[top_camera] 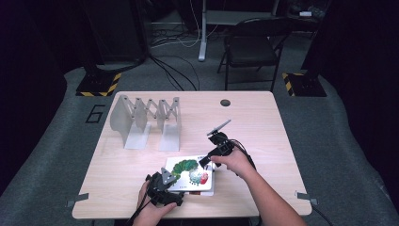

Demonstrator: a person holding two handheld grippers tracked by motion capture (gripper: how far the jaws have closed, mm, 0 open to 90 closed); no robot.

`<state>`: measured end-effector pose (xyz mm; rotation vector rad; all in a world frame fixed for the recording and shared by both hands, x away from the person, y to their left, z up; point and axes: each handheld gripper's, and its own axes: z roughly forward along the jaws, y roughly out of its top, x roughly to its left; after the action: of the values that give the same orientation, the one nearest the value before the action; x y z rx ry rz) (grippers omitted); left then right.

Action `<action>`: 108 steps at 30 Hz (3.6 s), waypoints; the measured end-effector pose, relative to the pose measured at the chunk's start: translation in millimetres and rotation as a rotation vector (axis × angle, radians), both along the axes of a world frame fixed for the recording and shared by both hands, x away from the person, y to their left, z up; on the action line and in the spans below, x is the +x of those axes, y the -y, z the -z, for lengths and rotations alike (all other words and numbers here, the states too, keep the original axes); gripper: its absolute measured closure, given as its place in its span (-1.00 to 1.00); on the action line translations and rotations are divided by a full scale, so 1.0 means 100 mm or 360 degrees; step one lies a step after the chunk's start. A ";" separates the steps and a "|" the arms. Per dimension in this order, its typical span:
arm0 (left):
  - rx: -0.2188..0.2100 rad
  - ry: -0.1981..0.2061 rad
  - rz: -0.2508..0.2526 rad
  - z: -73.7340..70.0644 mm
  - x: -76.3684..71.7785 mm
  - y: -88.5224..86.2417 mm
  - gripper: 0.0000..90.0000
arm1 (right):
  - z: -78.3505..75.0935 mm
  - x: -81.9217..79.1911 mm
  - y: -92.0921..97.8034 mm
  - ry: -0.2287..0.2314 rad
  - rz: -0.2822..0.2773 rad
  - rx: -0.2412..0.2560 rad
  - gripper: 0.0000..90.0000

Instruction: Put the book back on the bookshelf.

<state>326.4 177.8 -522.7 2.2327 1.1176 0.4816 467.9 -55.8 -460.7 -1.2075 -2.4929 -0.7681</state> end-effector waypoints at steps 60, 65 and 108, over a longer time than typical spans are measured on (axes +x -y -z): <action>-0.0042 -0.0166 0.0188 -0.14 -0.08 -0.31 -0.37 | -0.09 0.02 0.22 -0.0041 -0.0182 0.0210 0.53; -0.0072 -0.0172 0.0199 -0.18 -0.06 -0.34 -0.36 | -0.10 0.02 0.22 -0.0016 -0.0188 0.0213 0.53; -0.0454 -0.0337 0.0148 -0.45 0.60 -0.50 -0.04 | -0.16 -0.04 0.24 0.0139 -0.0287 0.0182 0.55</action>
<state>386.2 227.4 -477.5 2.1051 1.1037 0.0417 463.5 -80.1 -444.5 -0.9148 -2.5448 -0.9180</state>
